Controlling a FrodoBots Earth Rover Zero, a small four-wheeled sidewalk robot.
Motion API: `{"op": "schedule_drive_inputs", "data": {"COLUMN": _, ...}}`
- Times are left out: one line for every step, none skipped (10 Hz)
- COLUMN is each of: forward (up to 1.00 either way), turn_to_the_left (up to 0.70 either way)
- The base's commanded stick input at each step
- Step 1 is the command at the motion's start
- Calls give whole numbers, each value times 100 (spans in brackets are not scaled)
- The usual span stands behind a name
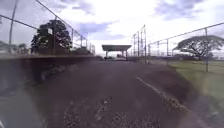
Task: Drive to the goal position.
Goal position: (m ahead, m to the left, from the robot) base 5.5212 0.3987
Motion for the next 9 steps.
{"op": "schedule_drive_inputs", "data": {"forward": 50, "turn_to_the_left": 0}}
{"op": "schedule_drive_inputs", "data": {"forward": 50, "turn_to_the_left": 0}}
{"op": "schedule_drive_inputs", "data": {"forward": 50, "turn_to_the_left": 0}}
{"op": "schedule_drive_inputs", "data": {"forward": 50, "turn_to_the_left": 0}}
{"op": "schedule_drive_inputs", "data": {"forward": 50, "turn_to_the_left": 0}}
{"op": "schedule_drive_inputs", "data": {"forward": 50, "turn_to_the_left": 0}}
{"op": "schedule_drive_inputs", "data": {"forward": 50, "turn_to_the_left": 0}}
{"op": "schedule_drive_inputs", "data": {"forward": 50, "turn_to_the_left": 0}}
{"op": "schedule_drive_inputs", "data": {"forward": 50, "turn_to_the_left": 0}}
